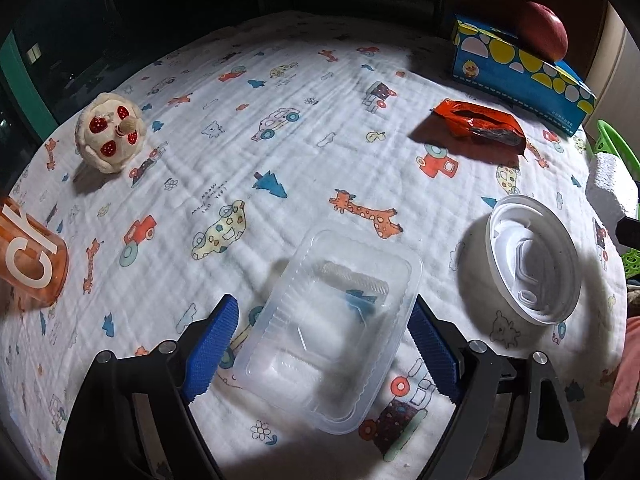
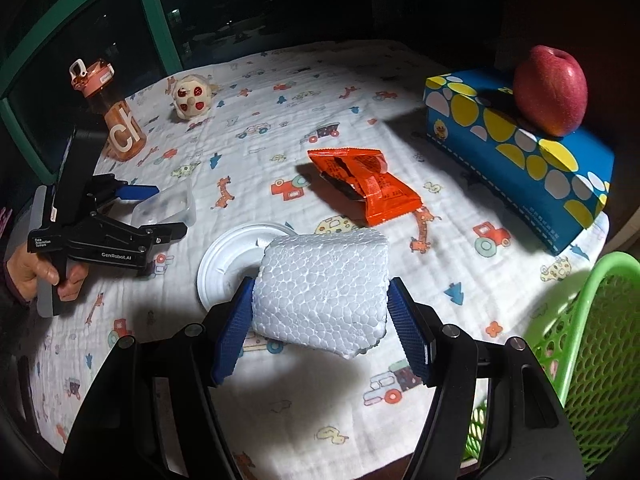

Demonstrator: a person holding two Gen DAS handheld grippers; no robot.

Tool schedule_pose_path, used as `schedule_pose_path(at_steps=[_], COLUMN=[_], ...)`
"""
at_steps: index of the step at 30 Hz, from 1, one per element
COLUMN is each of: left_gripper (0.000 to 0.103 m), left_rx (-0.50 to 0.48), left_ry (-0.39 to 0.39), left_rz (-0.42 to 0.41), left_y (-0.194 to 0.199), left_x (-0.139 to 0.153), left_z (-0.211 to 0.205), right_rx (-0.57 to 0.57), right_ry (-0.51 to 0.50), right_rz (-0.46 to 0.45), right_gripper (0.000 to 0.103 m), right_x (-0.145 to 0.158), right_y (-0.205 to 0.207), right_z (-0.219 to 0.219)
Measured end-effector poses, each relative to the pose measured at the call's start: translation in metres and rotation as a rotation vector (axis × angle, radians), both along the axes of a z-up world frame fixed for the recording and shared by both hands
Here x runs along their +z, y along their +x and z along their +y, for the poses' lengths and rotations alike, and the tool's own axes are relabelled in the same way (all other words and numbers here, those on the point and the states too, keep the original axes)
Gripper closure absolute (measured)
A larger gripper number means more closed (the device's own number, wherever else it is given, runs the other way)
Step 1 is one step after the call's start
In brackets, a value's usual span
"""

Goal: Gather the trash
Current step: 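Grasp the white foam block with the right tool while the left tool grasps the clear rectangular tray, then carry the foam block and tray over the basket and open both tools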

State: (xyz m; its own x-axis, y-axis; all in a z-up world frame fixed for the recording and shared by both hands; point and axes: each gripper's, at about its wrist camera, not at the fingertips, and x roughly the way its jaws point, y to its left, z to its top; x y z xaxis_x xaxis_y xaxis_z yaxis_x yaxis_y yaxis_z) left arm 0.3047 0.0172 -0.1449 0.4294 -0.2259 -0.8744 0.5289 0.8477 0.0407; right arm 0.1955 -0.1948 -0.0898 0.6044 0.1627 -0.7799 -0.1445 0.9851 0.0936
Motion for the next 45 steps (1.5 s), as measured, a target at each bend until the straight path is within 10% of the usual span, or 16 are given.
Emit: schedule_pose_path(at_steps=[20,45], left_gripper=[0.046,0.046], left_rx=[0.056,-0.207], left_ry=[-0.035,-0.126], left_rz=[-0.048,-0.115], left_y=[-0.041,-0.116], left_x=[0.038,0.105], left_z=[-0.009,-0.184], right_rx=[-0.117,-0.342], right_ry=[0.021,0.004], right_rz=[-0.051,-0.124], right_gripper=[0.037,0.037], right_x=[0.017,0.035], right_y=[-0.057,-0.123], right_z=[-0.067,-0.177])
